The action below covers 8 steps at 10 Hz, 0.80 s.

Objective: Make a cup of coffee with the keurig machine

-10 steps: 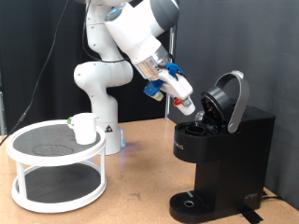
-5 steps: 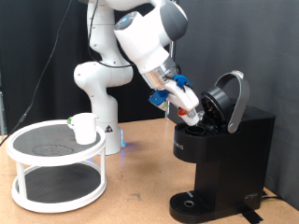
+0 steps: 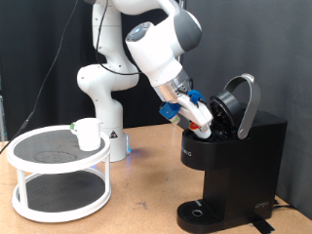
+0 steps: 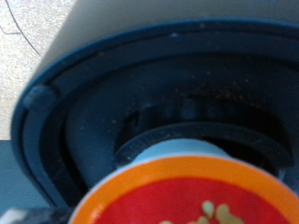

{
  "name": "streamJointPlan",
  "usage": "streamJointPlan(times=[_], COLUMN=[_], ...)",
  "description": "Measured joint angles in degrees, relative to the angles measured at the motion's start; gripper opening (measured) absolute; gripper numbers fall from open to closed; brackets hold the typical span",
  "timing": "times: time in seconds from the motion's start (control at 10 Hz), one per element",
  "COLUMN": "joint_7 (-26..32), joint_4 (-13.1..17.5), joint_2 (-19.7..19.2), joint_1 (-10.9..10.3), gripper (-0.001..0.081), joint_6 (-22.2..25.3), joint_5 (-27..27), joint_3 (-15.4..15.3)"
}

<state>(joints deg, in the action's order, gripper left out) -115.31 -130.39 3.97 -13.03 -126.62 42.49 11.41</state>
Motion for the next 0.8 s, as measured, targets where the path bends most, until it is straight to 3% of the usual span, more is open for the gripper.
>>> streamJointPlan(times=[0.8], joint_7=[-0.63], joint_4=[0.13], joint_2=[-1.41], joint_1=[0.00], gripper=[0.0401], joint_6=[0.13], joint_5=[0.13], joint_3=[-0.76])
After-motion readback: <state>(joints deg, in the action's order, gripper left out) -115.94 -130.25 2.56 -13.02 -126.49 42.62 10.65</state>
